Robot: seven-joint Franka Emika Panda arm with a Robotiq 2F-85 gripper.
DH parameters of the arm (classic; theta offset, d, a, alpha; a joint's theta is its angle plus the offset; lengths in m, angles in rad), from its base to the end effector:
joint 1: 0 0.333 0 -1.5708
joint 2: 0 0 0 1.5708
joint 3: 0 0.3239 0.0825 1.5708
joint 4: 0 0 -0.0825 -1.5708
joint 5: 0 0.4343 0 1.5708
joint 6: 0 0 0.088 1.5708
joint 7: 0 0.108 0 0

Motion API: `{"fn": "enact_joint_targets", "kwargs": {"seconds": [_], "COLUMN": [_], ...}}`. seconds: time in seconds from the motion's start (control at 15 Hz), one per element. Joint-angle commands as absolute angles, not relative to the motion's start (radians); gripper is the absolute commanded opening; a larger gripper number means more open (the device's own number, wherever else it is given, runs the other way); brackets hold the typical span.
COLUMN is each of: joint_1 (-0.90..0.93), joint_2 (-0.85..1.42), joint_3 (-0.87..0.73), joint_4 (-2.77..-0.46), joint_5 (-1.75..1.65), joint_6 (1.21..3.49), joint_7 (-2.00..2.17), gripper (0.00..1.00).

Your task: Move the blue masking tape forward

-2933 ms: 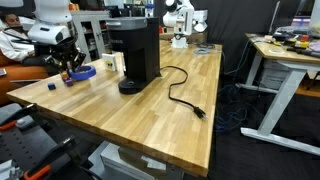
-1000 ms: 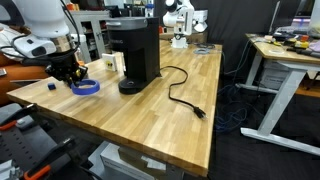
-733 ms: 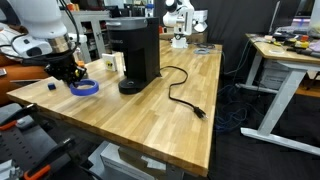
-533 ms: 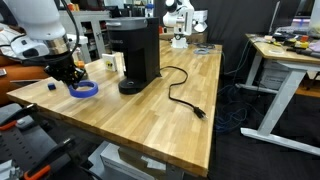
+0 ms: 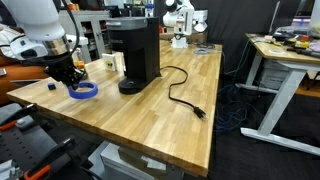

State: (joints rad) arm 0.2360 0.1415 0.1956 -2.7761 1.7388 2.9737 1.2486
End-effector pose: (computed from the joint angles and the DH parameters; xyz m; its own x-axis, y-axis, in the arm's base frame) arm 0.3172 0.0774 0.1153 -0.8049 -0.5246 -0.2774 -0.5751 0.8050 0.1461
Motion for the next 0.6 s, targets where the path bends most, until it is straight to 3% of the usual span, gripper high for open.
{"fn": "enact_joint_targets", "kwargs": {"seconds": [0.0, 0.53], "joint_1": [0.233, 0.213], "joint_2": [0.145, 0.247], "joint_3": [0.196, 0.140], "joint_4": [-2.773, -2.679], "joint_5": [1.739, 1.739], "joint_6": [2.974, 2.951], "joint_7": [1.245, 1.169], "gripper": [0.04, 0.04]}}
